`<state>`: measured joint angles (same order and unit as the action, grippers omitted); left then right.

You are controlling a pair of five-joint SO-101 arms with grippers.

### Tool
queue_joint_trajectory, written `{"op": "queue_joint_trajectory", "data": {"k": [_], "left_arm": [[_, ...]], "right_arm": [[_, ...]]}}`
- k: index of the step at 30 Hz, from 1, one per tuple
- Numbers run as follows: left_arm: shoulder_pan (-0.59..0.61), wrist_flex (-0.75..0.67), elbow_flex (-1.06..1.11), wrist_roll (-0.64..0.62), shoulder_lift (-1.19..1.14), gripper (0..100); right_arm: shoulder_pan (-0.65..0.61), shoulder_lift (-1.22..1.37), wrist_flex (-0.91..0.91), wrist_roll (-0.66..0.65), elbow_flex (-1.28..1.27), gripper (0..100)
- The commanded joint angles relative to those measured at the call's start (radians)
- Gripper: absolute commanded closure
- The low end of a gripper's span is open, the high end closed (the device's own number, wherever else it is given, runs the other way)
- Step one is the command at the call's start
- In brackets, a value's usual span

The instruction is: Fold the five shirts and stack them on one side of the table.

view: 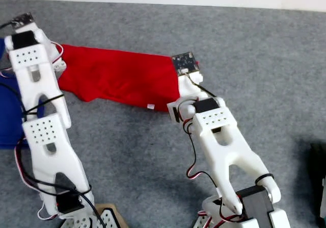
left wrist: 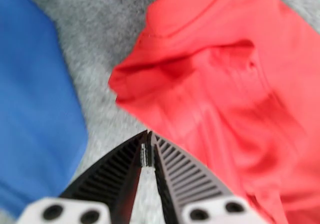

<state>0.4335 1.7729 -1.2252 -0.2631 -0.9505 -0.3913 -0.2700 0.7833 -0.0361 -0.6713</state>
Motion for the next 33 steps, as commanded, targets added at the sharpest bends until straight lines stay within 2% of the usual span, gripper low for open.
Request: {"op": "queue_joint_trajectory", "data": {"k": [1, 6, 11, 14, 22, 33], "left_arm": [[-0.022, 0.008, 0.274, 0.012, 0.354, 100], [-0.039, -0.011, 0.639, 0.015, 0.550, 99], [-0.039, -0.241, 0.981, 0.015, 0.553, 99], [-0.065, -0.344, 1.099, 0.015, 0.559, 99], [-0.136, -0.493, 1.136, 0.008, 0.552, 99], [-0.189, -0.618, 1.130, 0.006, 0.561, 99]], "right_arm": [[-0.010, -0.035, -0.015, -0.014, 0.004, 99.0], [-0.007, -0.035, -0.015, -0.014, 0.004, 99.0], [-0.007, -0.035, -0.015, -0.014, 0.004, 99.0], [-0.007, -0.035, -0.015, -0.014, 0.004, 99.0], [-0.008, -0.035, -0.015, -0.014, 0.004, 99.0], [-0.010, -0.035, -0.015, -0.014, 0.004, 99.0]]}}
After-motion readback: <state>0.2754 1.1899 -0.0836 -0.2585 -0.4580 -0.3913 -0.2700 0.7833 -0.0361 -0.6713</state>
